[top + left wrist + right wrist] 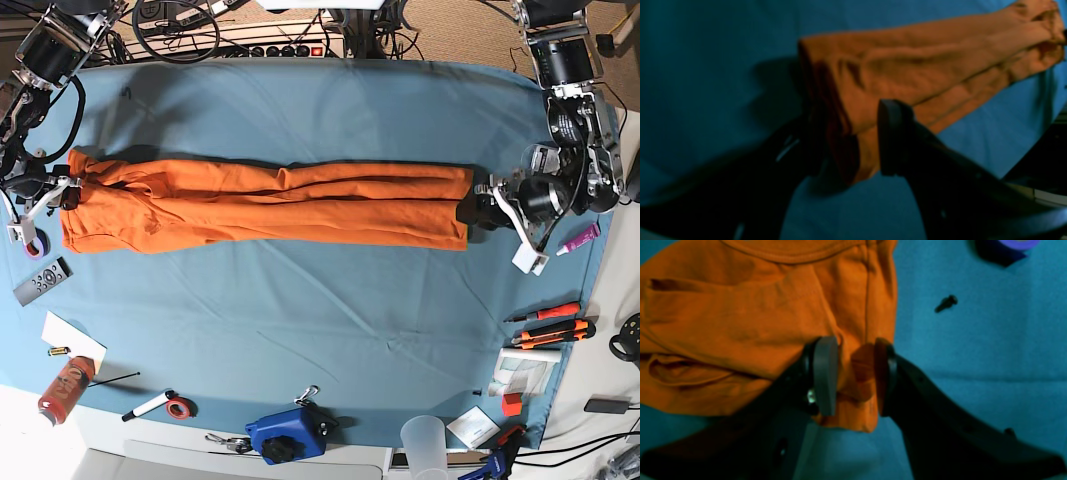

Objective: Layout the t-shirt on the table in an organized manner, then fold the t-shirt properly
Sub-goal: 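Fold the shirt lengthwise with both grippers into a long strip, then fold the strip end over with the left gripper toward the right gripper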

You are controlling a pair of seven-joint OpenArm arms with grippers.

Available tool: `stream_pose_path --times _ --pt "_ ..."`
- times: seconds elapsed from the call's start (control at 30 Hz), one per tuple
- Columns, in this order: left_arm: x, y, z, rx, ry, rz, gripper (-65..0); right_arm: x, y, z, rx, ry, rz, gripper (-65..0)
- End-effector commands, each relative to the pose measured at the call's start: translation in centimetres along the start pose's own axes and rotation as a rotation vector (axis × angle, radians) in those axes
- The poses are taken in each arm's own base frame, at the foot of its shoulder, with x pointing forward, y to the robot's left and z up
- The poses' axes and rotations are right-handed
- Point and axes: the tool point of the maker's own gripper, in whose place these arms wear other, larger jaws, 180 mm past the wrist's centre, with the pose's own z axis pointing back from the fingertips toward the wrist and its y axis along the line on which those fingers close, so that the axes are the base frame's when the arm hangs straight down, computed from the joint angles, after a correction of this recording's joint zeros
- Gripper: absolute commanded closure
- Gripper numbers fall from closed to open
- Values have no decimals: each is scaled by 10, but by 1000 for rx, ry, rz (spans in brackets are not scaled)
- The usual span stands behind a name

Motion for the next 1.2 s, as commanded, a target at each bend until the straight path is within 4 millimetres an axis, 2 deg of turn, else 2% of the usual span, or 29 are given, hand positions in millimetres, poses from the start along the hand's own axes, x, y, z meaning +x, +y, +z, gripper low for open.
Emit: stream_pose_path --times 0.0,0.23,0.4,0.63,0.8,0.87,0.97,1.17 --pt "16 -4 4 -10 -51 -11 -271 17 -9 10 -23 -47 16 -192" --pt "2 -3 -20 61 -50 114 -271 18 -9 10 -24 -48 12 -193" --pt "-21 10 -32 175 18 213 -271 18 -10 10 -26 -48 9 -192" --pt "-38 -13 -43 78 36 272 -269 20 -10 11 -26 -62 9 -192" --pt "-54 -32 -53 19 69 273 -193 26 -9 11 -25 -96 8 -192" --pt "-52 -37 -57 15 80 250 -126 30 -8 11 -14 -115 4 -192" --pt "-44 -32 -58 47 79 217 0 33 -4 12 7 -132 -3 -192" --pt "-19 -2 -38 130 53 164 0 34 -4 12 9 -139 -4 -192"
